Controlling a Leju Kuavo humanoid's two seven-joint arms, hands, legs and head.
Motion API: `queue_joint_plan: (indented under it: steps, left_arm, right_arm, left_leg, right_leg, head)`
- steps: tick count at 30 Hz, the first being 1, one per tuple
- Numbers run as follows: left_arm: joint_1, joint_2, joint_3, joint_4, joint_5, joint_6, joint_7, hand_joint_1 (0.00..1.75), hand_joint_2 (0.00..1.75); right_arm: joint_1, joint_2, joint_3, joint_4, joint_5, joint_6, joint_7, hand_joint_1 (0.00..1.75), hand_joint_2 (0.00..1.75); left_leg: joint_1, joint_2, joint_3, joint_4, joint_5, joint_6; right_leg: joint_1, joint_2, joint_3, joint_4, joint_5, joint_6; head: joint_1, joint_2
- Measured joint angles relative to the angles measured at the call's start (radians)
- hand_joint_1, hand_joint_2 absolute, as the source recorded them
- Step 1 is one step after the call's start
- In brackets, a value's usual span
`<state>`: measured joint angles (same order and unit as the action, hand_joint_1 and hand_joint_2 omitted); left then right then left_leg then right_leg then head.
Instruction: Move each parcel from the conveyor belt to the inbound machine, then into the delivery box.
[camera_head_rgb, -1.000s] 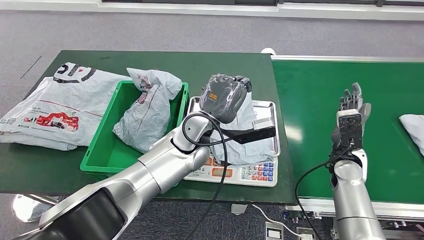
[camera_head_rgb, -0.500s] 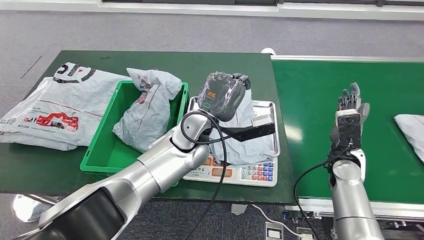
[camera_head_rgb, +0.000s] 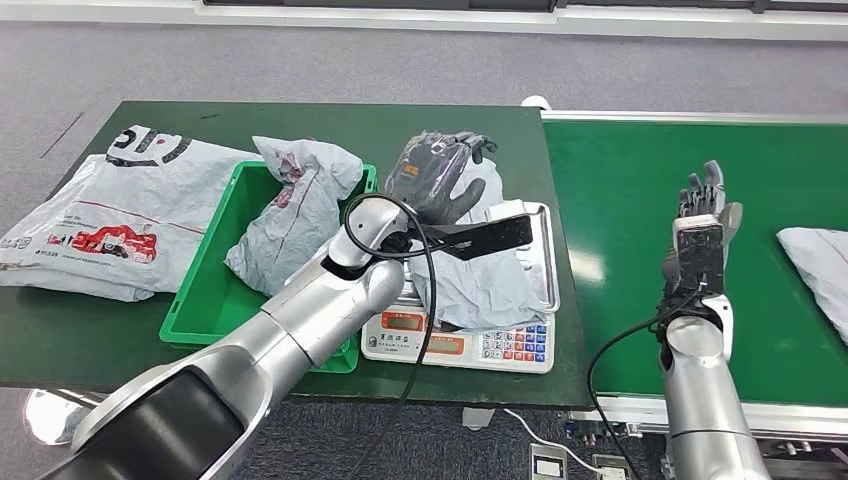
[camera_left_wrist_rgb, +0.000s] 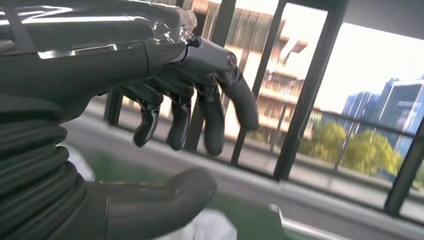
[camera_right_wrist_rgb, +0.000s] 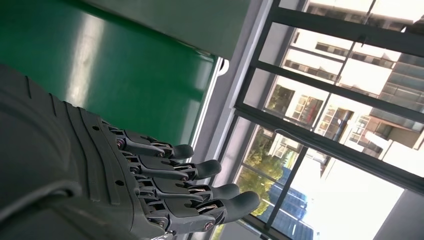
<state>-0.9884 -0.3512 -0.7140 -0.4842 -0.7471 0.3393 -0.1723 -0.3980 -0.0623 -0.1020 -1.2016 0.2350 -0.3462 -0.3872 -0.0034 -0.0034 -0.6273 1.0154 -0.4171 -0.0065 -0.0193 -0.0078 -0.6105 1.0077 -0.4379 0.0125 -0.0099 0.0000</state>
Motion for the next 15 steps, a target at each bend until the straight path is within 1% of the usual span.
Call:
queue_joint_plan:
  steps: [3,5,7,9,12,15]
  left_arm:
    - [0.026,-0.003,0.005,0.011,0.121,-0.066,0.010,0.00,1.75]
    - [0.056,-0.007,-0.026,0.018,0.173,-0.080,0.053,0.00,1.75]
    - [0.098,-0.010,-0.096,0.019,0.233,-0.051,0.095,0.00,1.75]
    - [0.126,-0.011,-0.178,0.018,0.304,-0.023,0.110,0.00,1.75]
    - [0.132,-0.012,-0.268,0.019,0.364,-0.004,0.112,0.00,1.75]
    - [0.131,-0.012,-0.324,0.022,0.382,0.005,0.112,0.00,1.75]
  right_arm:
    - [-0.007,-0.003,-0.002,0.003,-0.001,0.007,0.009,0.00,0.00]
    - [0.004,-0.004,-0.002,-0.004,-0.008,0.008,0.023,0.00,0.00]
    - [0.036,-0.004,-0.004,-0.031,-0.014,0.008,0.034,0.00,0.00]
    - [0.070,-0.005,-0.005,-0.060,-0.016,0.009,0.039,0.00,0.00]
    - [0.100,-0.007,-0.009,-0.087,-0.020,0.011,0.043,0.00,0.00]
    - [0.120,-0.010,-0.012,-0.104,-0.025,0.016,0.045,0.00,0.00]
  left_leg:
    - [0.000,0.000,0.000,0.000,0.000,0.000]
    - [0.000,-0.001,0.000,0.000,0.000,0.000]
    - [0.000,-0.002,0.000,0.000,-0.001,0.001]
    - [0.000,-0.003,-0.002,0.000,-0.001,0.001]
    - [0.000,-0.002,-0.002,0.000,-0.002,0.000]
    - [0.000,-0.002,-0.002,0.000,-0.002,0.000]
  right_leg:
    - [0.000,0.000,0.000,0.000,0.000,0.000]
    - [0.000,0.000,0.000,0.000,0.000,0.001]
    - [0.000,-0.001,0.000,-0.001,-0.001,0.001]
    - [0.000,-0.002,0.000,-0.001,-0.002,0.002]
    - [0.000,-0.001,-0.001,-0.001,-0.002,0.002]
    - [-0.001,-0.001,-0.001,-0.001,-0.002,0.002]
  head:
    - [0.000,0.000]
    - [0.000,0.000]
    - [0.000,0.000]
    - [0.000,0.000]
    - [0.000,0.000]
    - [0.000,0.000]
